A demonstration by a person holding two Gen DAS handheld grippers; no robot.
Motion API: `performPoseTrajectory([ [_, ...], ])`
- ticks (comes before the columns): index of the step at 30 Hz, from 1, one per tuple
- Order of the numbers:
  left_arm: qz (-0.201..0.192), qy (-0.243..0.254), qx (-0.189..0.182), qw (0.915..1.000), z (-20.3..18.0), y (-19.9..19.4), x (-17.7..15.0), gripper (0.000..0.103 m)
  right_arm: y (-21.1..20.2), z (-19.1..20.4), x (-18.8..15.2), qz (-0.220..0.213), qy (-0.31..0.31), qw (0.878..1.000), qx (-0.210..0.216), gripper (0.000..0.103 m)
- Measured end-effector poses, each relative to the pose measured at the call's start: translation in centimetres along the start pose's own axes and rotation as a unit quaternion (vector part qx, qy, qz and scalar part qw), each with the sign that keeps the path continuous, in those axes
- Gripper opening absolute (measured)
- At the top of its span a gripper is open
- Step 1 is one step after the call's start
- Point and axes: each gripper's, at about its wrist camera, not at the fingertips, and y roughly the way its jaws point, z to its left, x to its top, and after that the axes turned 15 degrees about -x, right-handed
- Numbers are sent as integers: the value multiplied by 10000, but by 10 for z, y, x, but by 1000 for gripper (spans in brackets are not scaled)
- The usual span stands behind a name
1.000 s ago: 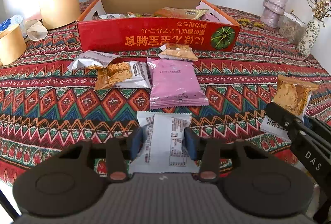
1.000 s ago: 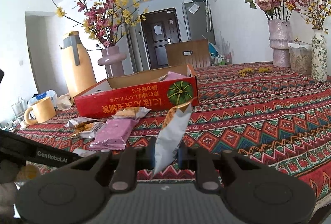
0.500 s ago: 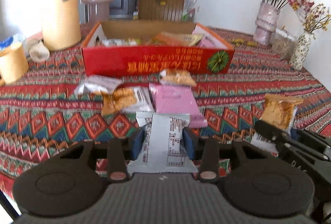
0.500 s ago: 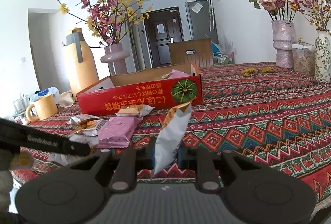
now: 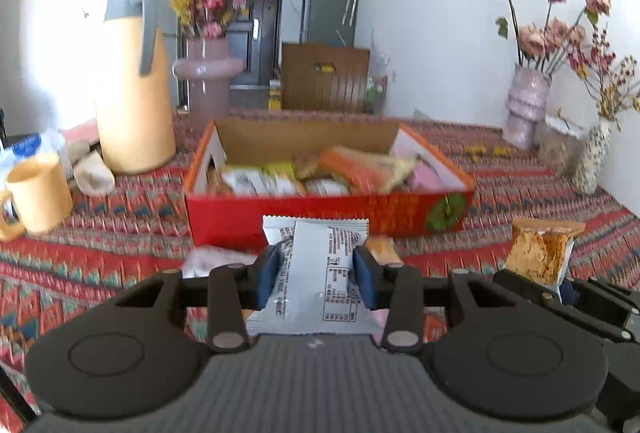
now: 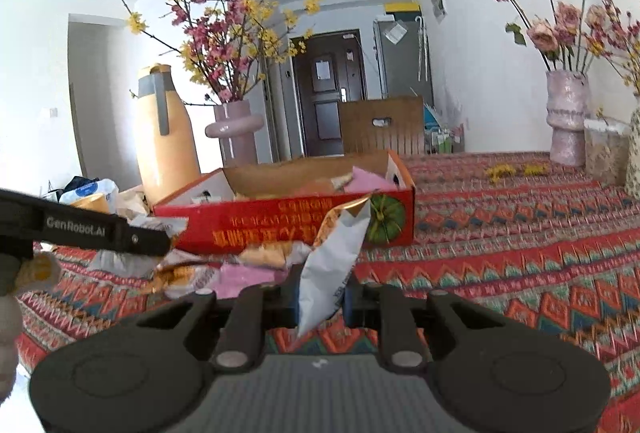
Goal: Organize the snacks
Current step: 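Carry the crisp packet and white packet into the box and open both tools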
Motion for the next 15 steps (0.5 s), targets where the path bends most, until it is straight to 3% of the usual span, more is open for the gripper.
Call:
performPoseTrajectory([
  [15, -611, 45, 326, 9976, 20, 30, 56, 42, 62, 23, 73, -606, -259, 9978, -22, 18],
])
